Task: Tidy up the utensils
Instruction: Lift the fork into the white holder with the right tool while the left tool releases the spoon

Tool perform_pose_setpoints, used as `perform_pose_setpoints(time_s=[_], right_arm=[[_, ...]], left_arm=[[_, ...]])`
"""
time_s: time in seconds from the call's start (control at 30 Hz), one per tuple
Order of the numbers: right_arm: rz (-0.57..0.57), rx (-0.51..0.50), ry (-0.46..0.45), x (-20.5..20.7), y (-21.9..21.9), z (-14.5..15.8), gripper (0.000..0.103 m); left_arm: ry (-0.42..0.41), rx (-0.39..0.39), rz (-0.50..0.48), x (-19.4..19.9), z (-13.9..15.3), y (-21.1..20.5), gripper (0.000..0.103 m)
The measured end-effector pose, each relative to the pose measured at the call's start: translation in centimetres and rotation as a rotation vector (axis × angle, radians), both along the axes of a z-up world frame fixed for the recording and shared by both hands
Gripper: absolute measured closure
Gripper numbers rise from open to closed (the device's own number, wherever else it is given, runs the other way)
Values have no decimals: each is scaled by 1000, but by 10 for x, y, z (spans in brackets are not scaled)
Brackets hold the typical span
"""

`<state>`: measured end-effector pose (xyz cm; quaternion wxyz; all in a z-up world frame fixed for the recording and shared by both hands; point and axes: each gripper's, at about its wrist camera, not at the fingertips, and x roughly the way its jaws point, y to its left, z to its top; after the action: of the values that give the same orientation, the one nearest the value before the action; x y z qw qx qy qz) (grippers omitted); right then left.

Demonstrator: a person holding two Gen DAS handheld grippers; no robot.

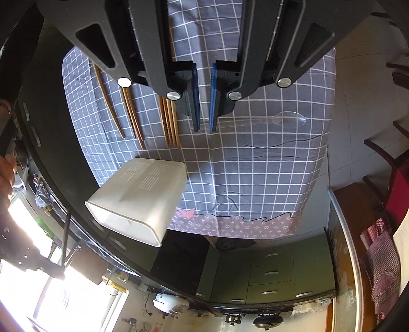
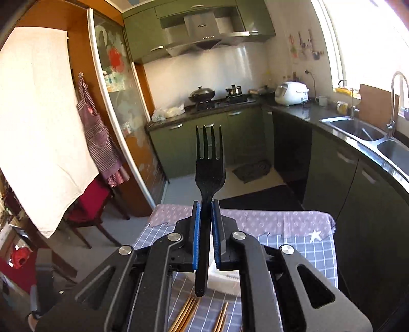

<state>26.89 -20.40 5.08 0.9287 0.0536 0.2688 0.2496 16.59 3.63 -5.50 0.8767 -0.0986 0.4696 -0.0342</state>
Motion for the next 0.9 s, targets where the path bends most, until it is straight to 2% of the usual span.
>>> perform_pose_setpoints(time_s=[0.13,0.3,0.43,0.63,0.7,0.77,0.9], right_arm=[[-54,-46,-49,27,12,-14,93],[-34,-78,-5,49,23,-43,93],[-10,-84,4,48,22,-56,89],[48,-55,-17,16,7,-50,89],[83,-62,-24,-2,5,-47,89],[117,-72,-26,-20,2,-47,83],[181,-88,-7,-41,0,-53,83]], left_arm=[[12,-15,45,-2,-2,17,96],[51,-48,57,0,-10,23,96],[59,-48,55,1,-10,17,95],[51,-57,66,3,-2,13,94],[69,-88,101,3,-5,18,86],[102,-128,152,4,-12,25,69],[201,-218,257,13,-34,38,68]])
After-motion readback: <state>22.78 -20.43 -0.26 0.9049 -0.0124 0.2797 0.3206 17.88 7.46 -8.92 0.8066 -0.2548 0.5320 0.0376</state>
